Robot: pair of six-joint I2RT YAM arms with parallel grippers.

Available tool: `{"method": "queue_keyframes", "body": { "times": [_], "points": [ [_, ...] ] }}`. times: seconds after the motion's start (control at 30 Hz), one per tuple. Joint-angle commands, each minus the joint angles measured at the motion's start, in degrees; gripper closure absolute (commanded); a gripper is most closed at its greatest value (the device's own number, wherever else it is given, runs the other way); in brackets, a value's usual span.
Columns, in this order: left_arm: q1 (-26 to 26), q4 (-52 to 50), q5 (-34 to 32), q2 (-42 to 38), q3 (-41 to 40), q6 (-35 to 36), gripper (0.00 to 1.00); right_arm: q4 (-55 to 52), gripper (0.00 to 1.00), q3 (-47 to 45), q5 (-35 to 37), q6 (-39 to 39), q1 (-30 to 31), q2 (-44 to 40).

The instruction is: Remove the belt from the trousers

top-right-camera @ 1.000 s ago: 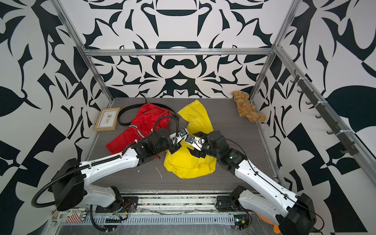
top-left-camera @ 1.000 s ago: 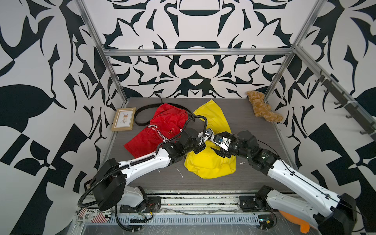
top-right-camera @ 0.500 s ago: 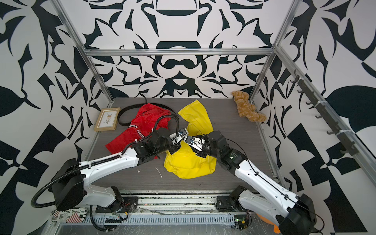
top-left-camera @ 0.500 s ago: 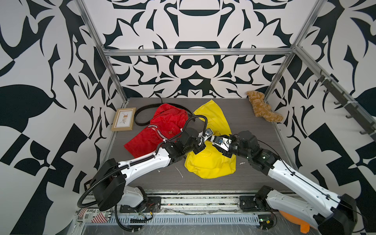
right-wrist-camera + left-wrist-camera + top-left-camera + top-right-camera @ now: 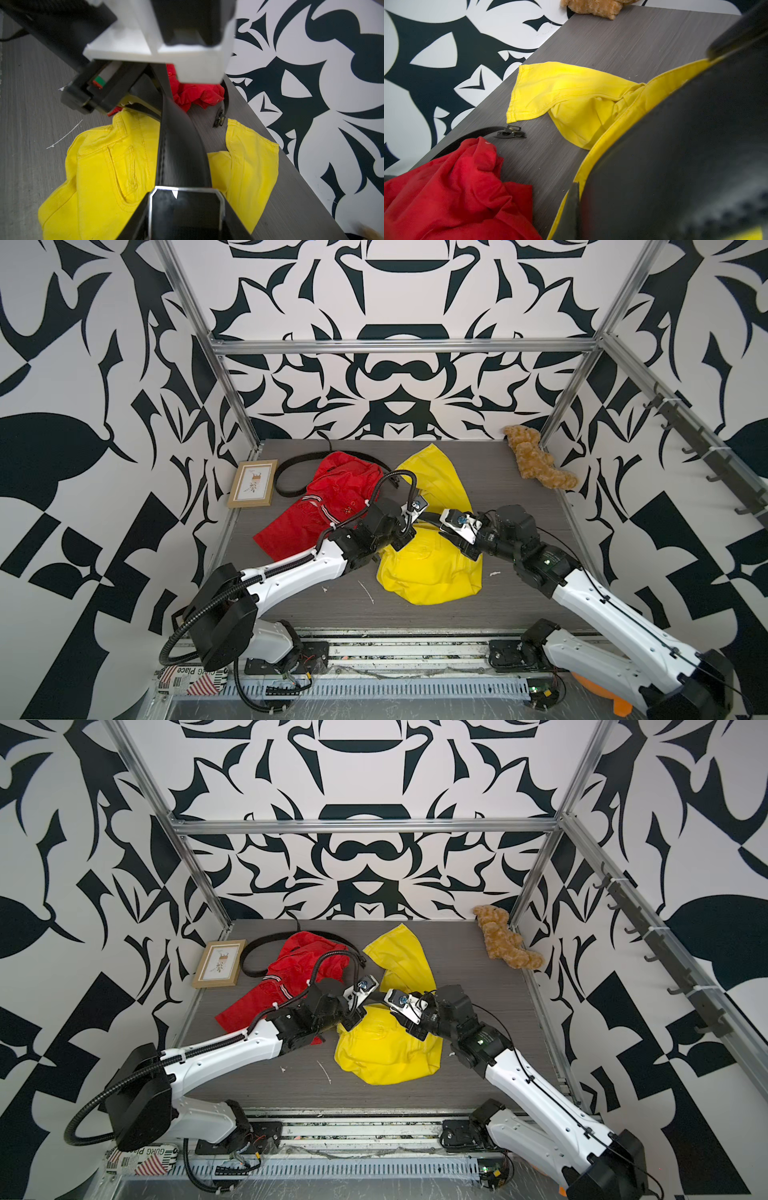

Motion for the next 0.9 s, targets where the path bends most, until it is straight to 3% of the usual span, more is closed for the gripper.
{"method": "queue_keyframes", "body": {
  "times": [0.0,0.2,0.57,0.67,0.77,0.87],
  "points": [
    [1.9,-1.0,-5.3,-0.1,-2.6,-4.2,1.0,2.6,1.0,-1.1,-6.0,6.7,-4.4,-2.4],
    [8.1,-1.0,-7.8,-2.0,-5.7,-11.9,1.0,1.5,1.0,-1.3,-7.7,8.1,-7.6,-3.8],
    [26.2,0.4,0.2,-6.7,-13.0,-29.9,1.0,-0.5,1.0,-1.1,-6.5,9.0,-9.0,-4.7],
    [26.5,2.1,3.8,-9.1,-12.9,-28.1,1.0,-0.5,1.0,-0.4,-8.9,9.3,-9.2,-4.2],
    [21.9,2.7,5.6,-9.0,-11.1,-22.6,1.0,-1.8,1.0,1.4,-13.5,9.0,-9.2,-2.0],
    [14.6,1.8,2.9,-8.7,-8.7,-16.0,0.59,-2.6,1.0,3.4,-17.6,8.4,-9.2,0.6]
  ]
}}
